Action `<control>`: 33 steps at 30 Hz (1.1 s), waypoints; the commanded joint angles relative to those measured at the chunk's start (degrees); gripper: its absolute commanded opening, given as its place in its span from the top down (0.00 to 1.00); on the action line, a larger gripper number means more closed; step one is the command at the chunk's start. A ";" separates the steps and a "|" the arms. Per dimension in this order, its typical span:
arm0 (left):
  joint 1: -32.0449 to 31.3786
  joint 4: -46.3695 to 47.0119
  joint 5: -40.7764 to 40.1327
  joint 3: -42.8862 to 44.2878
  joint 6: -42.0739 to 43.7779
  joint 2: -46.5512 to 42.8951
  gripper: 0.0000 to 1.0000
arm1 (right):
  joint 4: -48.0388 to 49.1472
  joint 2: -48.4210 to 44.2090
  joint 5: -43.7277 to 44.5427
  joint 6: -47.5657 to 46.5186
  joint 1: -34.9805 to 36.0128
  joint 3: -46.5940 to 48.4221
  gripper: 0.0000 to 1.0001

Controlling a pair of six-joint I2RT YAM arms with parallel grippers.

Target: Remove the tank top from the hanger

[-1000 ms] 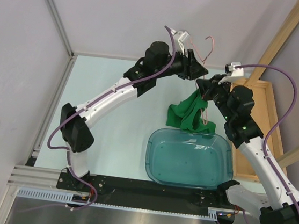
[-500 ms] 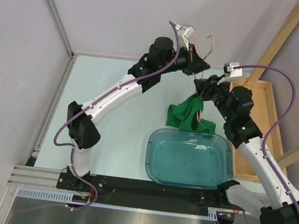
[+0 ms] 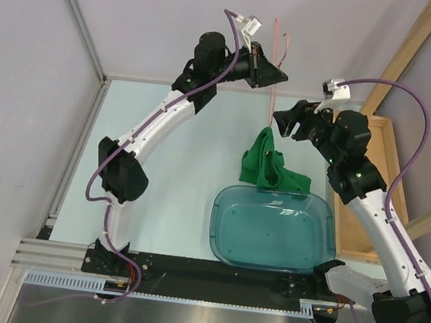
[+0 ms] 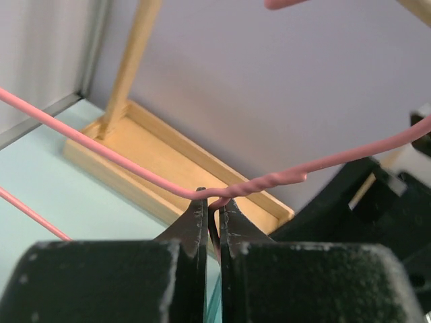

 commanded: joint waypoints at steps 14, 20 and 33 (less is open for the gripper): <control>0.80 21.61 24.91 2.94 -7.17 -3.66 1.00 | 10.88 4.63 -25.45 6.45 -2.10 3.69 0.56; 2.03 20.04 22.37 7.95 -9.37 -0.41 0.99 | 14.06 6.91 -22.48 6.81 -2.45 4.83 1.00; 9.68 6.85 7.16 -8.64 -6.94 -15.40 0.21 | 15.39 12.90 8.62 7.86 -0.79 9.84 1.00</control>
